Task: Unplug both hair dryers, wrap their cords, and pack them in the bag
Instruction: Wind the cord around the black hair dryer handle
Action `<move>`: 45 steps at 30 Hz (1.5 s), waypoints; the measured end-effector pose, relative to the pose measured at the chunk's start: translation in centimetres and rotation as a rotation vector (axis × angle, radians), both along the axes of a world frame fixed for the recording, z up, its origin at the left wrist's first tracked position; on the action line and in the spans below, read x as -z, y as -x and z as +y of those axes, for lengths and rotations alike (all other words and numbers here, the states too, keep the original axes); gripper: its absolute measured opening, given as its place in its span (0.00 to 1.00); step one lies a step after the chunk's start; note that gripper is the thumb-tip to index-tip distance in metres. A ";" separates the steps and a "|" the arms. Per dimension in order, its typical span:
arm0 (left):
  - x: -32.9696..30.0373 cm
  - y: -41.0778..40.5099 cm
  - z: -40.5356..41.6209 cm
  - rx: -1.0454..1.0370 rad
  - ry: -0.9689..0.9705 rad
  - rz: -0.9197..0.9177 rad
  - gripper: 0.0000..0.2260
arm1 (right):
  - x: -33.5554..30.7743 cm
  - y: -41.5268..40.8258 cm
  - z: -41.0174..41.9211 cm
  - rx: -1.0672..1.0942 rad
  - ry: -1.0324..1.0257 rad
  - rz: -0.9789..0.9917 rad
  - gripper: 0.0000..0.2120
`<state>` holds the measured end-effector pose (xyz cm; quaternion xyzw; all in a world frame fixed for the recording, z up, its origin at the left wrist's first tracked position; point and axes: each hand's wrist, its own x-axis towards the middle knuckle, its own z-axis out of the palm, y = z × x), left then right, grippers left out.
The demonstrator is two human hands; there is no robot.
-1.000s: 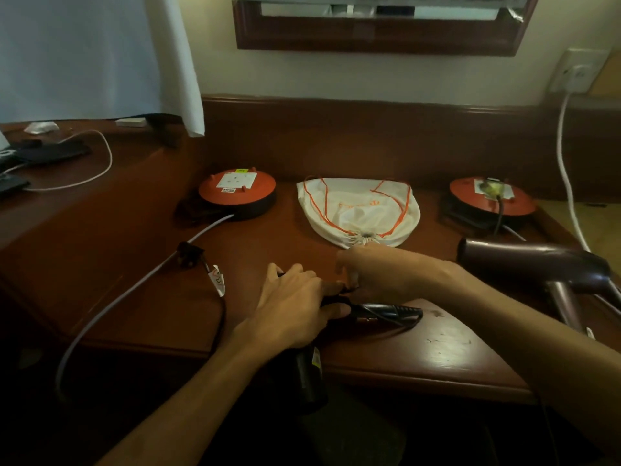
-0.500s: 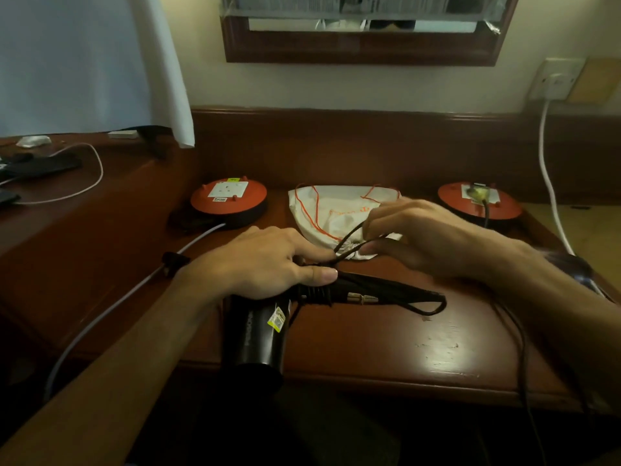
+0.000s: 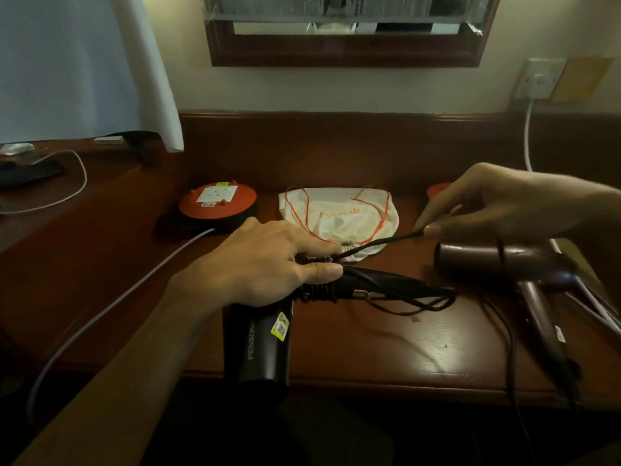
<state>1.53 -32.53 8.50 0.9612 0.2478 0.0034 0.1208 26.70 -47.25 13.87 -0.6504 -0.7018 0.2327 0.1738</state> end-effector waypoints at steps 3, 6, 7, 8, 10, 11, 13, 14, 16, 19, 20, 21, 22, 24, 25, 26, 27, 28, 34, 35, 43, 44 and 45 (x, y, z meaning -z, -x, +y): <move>2.5 -0.1 1.0 -0.033 -0.011 -0.017 0.24 | 1.3 2.3 -1.1 -0.050 0.048 0.023 0.13; 5.7 0.9 2.9 -0.083 0.089 -0.115 0.18 | 4.9 4.7 -2.0 -0.137 0.089 0.042 0.21; 6.8 1.3 3.5 -0.093 0.168 -0.175 0.16 | 6.2 5.5 -2.0 -0.139 0.079 0.035 0.23; 7.8 1.7 4.0 -0.094 0.265 -0.227 0.14 | 7.5 6.2 -1.9 -0.136 0.071 0.047 0.24; 9.5 2.1 4.4 -0.104 0.406 -0.301 0.15 | 10.2 7.2 -1.6 -0.124 0.078 0.104 0.25; 10.1 2.3 4.6 -0.126 0.402 -0.319 0.15 | 11.4 7.5 -1.3 -0.121 0.077 0.120 0.26; 11.0 2.3 4.7 -0.180 0.281 -0.332 0.12 | 13.3 7.7 -0.8 -0.128 0.075 0.107 0.27; 11.3 2.3 4.7 -0.199 0.232 -0.345 0.10 | 14.2 7.7 -0.5 -0.133 0.070 0.085 0.29; 11.5 2.1 4.5 -0.232 0.201 -0.394 0.08 | 15.2 7.7 0.0 -0.137 0.049 0.021 0.30; 11.8 1.8 4.1 -0.284 0.162 -0.429 0.08 | 15.9 7.8 0.7 -0.126 -0.006 -0.083 0.32; 11.9 1.7 4.0 -0.289 0.145 -0.436 0.08 | 16.1 7.9 0.9 -0.127 -0.008 -0.098 0.33; 12.1 1.6 4.0 -0.288 0.125 -0.445 0.10 | 16.2 8.0 1.0 -0.134 -0.007 -0.108 0.34; 12.2 1.6 3.8 -0.285 0.109 -0.453 0.13 | 16.4 8.1 1.1 -0.143 -0.007 -0.112 0.35; 12.4 1.6 3.7 -0.282 0.091 -0.467 0.20 | 16.6 8.4 1.3 -0.162 -0.006 -0.120 0.36; 12.4 1.5 3.7 -0.282 0.083 -0.478 0.21 | 16.7 8.5 1.4 -0.168 -0.012 -0.133 0.37; 12.5 1.5 3.8 -0.284 0.081 -0.497 0.21 | 16.9 8.6 1.4 -0.166 -0.016 -0.146 0.37; 12.6 1.6 3.9 -0.287 0.087 -0.523 0.20 | 17.0 8.5 1.4 -0.164 -0.016 -0.139 0.37; 12.7 1.7 4.0 -0.288 0.101 -0.553 0.19 | 17.2 8.4 1.4 -0.155 -0.017 -0.124 0.37; 12.9 2.4 4.4 -0.211 0.163 -0.644 0.18 | 17.2 6.8 2.6 -0.018 0.113 -0.033 0.27; 12.9 2.4 4.5 -0.192 0.184 -0.643 0.18 | 17.6 6.5 3.1 -0.009 0.122 -0.043 0.24; 12.4 3.5 3.5 -0.082 0.238 -0.484 0.23 | 17.2 4.8 10.4 -0.034 0.104 -0.012 0.07; 12.2 3.4 3.1 -0.093 0.172 -0.426 0.28 | 17.0 4.8 10.9 -0.043 0.103 -0.023 0.08; 12.0 3.2 2.7 -0.106 0.121 -0.373 0.33 | 16.6 4.8 11.4 -0.039 0.096 -0.034 0.09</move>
